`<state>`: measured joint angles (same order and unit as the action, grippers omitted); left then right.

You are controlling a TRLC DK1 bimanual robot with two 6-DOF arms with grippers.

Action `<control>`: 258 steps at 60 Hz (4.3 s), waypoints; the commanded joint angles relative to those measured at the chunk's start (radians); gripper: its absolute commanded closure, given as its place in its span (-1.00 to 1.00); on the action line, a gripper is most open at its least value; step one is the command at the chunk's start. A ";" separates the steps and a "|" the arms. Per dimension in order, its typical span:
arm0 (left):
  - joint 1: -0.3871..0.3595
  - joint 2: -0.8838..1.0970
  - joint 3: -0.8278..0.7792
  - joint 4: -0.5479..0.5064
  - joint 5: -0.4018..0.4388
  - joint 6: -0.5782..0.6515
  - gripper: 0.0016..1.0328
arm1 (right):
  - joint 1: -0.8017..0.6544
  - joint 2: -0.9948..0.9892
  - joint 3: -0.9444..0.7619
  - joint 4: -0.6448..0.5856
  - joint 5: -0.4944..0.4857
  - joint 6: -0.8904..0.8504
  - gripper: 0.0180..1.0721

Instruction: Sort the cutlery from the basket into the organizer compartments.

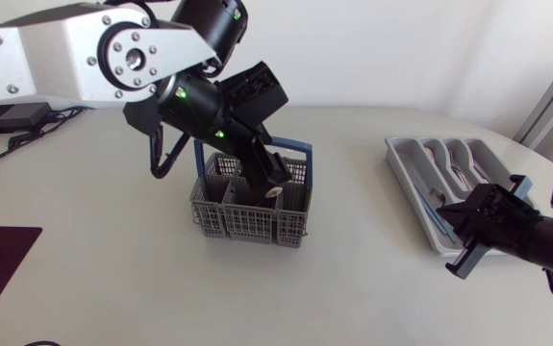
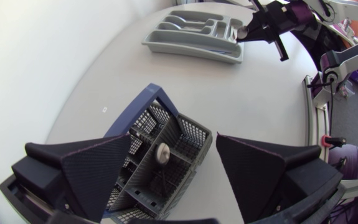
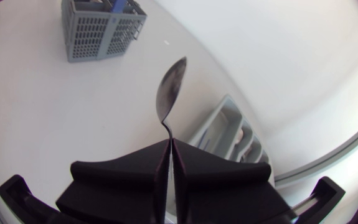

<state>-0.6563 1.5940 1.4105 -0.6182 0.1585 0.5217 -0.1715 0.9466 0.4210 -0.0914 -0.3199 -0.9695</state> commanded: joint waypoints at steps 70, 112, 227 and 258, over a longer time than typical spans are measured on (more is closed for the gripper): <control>0.101 -0.144 -0.185 0.014 -0.132 -0.025 -0.83 | -0.431 0.741 0.101 0.664 0.265 -0.187 0.07; 0.259 -0.275 -0.337 0.060 -0.134 0.004 -0.83 | -0.335 0.158 0.098 0.150 0.251 0.038 -0.42; 0.316 -0.174 -0.469 0.213 -0.037 0.075 -0.77 | 0.581 0.478 0.585 -0.363 -0.041 1.042 -0.45; 0.299 -0.293 -0.522 0.284 0.065 0.081 -0.77 | 0.622 0.593 0.674 -0.377 -0.041 1.134 -0.50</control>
<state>-0.3500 1.3109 0.9287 -0.3538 0.2096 0.5846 0.4377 1.5063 1.0786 -0.4610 -0.3656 0.1284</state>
